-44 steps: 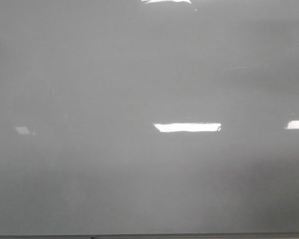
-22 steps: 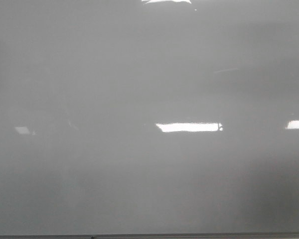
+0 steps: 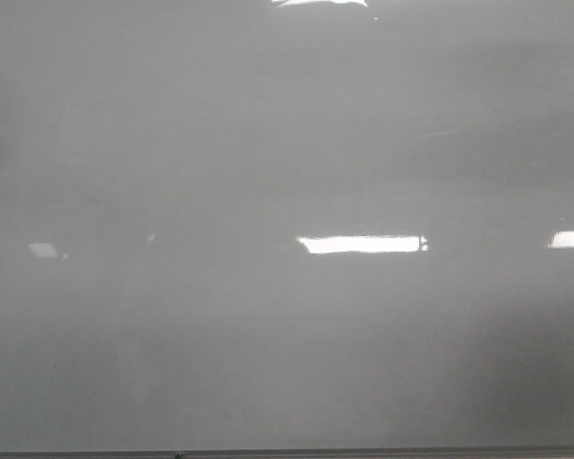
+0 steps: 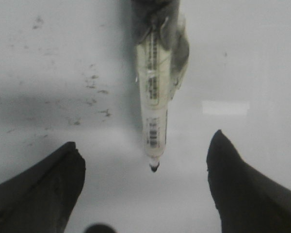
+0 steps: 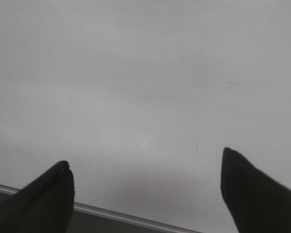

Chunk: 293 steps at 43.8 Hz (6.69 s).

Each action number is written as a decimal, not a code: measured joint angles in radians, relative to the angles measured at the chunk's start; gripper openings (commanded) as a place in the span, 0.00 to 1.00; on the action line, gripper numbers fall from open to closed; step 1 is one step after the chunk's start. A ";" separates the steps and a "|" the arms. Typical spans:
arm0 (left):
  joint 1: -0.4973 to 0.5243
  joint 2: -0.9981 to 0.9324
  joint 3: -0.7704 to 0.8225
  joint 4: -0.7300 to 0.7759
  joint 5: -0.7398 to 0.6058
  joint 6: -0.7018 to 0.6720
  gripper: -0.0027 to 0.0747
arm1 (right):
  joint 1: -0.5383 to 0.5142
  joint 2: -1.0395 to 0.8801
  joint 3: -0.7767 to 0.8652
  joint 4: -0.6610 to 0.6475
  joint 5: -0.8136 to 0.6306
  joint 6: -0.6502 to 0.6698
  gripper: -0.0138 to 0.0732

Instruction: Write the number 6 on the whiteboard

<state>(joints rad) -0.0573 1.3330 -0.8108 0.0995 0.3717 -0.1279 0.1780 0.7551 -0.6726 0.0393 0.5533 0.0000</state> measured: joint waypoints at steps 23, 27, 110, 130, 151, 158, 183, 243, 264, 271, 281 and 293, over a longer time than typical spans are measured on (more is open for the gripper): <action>0.000 0.129 -0.010 0.000 -0.149 -0.002 0.39 | 0.000 0.000 0.000 0.000 0.000 0.000 0.89; 0.000 0.134 -0.010 0.001 -0.149 -0.002 0.27 | 0.000 0.000 0.000 0.000 0.000 0.000 0.89; -0.748 -0.013 -0.312 -0.359 0.690 0.887 0.01 | 0.549 0.396 -0.418 0.379 0.380 -0.818 0.89; -0.750 -0.013 -0.312 -0.361 0.682 0.887 0.01 | 0.601 0.492 -0.471 0.387 0.314 -0.818 0.82; -0.752 -0.013 -0.312 -0.360 0.682 0.899 0.13 | 0.601 0.504 -0.477 0.389 0.359 -0.818 0.09; -0.752 -0.013 -0.312 -0.362 0.682 0.897 0.46 | 0.601 0.504 -0.480 0.389 0.369 -0.818 0.08; -0.369 -0.313 -0.237 -0.325 0.596 0.648 0.56 | 0.165 0.229 -0.389 0.260 0.421 -0.389 0.08; -0.338 -0.348 -0.168 -0.358 0.480 0.622 0.56 | 0.034 0.485 -0.258 0.443 -0.251 -0.352 0.08; -0.338 -0.348 -0.168 -0.358 0.480 0.622 0.56 | 0.015 0.572 -0.262 0.393 -0.041 -0.410 0.09; -0.338 -0.348 -0.168 -0.359 0.480 0.622 0.56 | 0.007 0.572 -0.279 0.391 -0.058 -0.414 0.09; -0.338 -0.348 -0.168 -0.359 0.480 0.622 0.56 | 0.058 0.592 -0.289 0.391 -0.086 -0.414 0.09; -0.338 -0.348 -0.168 -0.361 0.480 0.622 0.56 | 0.064 0.496 -0.289 0.391 0.010 -0.423 0.09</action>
<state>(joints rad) -0.3949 0.9855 -0.9786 -0.2612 0.8514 0.4941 0.2415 1.2507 -0.9613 0.4300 0.5634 -0.4232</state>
